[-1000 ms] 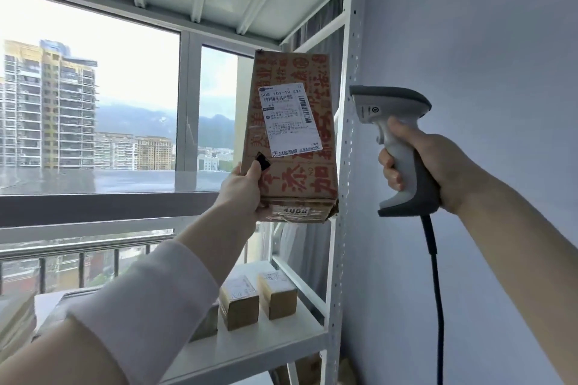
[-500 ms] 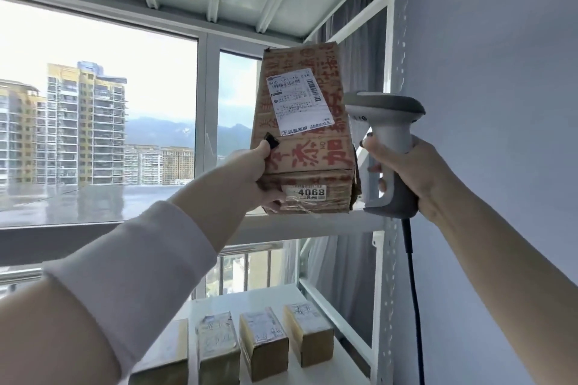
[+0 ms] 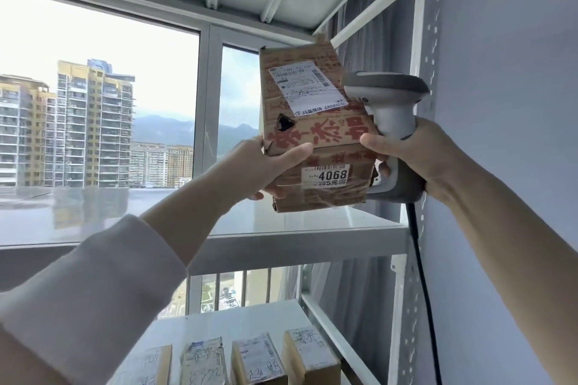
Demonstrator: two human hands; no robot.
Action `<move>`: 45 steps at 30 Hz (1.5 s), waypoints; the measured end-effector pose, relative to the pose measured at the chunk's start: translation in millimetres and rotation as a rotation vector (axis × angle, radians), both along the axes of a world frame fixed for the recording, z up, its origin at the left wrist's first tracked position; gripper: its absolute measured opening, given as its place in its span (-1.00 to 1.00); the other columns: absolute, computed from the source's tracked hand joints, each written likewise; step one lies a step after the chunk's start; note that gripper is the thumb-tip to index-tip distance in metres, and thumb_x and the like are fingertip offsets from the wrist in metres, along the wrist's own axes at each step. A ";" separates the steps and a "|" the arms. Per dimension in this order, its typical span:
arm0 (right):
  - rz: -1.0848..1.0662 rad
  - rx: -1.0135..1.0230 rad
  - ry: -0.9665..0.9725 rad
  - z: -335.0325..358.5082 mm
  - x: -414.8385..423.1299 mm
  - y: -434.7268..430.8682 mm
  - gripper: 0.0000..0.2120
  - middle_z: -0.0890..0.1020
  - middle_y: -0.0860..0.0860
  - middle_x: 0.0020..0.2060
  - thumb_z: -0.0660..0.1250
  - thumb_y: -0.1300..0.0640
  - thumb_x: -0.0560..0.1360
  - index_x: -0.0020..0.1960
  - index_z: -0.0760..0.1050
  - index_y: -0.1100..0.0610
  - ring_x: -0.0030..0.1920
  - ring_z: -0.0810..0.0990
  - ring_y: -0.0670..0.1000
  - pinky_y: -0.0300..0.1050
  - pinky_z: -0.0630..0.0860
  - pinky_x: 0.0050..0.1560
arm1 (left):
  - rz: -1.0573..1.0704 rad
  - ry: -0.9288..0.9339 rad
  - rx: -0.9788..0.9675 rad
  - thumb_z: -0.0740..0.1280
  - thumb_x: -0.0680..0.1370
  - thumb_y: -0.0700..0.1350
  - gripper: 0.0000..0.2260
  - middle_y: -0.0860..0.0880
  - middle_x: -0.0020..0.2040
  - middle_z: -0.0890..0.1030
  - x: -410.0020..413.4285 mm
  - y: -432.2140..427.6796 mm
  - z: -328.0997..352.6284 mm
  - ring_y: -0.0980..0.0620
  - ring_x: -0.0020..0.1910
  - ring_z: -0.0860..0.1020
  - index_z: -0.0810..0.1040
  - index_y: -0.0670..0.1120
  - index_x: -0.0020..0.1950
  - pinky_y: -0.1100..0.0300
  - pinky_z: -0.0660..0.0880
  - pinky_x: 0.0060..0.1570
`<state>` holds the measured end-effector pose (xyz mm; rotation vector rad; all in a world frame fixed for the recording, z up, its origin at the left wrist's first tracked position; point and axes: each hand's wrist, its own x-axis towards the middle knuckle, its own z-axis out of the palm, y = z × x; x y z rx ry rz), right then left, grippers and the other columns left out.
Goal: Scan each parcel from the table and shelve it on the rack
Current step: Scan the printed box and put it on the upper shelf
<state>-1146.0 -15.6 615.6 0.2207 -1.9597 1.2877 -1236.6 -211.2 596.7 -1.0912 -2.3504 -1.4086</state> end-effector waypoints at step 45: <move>-0.288 -0.107 -0.304 -30.1 -92.9 87.7 -0.63 0.63 0.15 -0.31 0.56 0.02 0.24 -0.17 0.48 0.21 -0.43 0.52 0.08 -0.07 0.53 -0.28 | 0.193 -0.069 -0.084 0.46 0.31 0.25 -0.04 -0.10 0.30 0.48 -101.0 95.6 -35.9 -0.10 0.26 0.47 0.04 -0.13 0.50 -0.05 0.46 0.23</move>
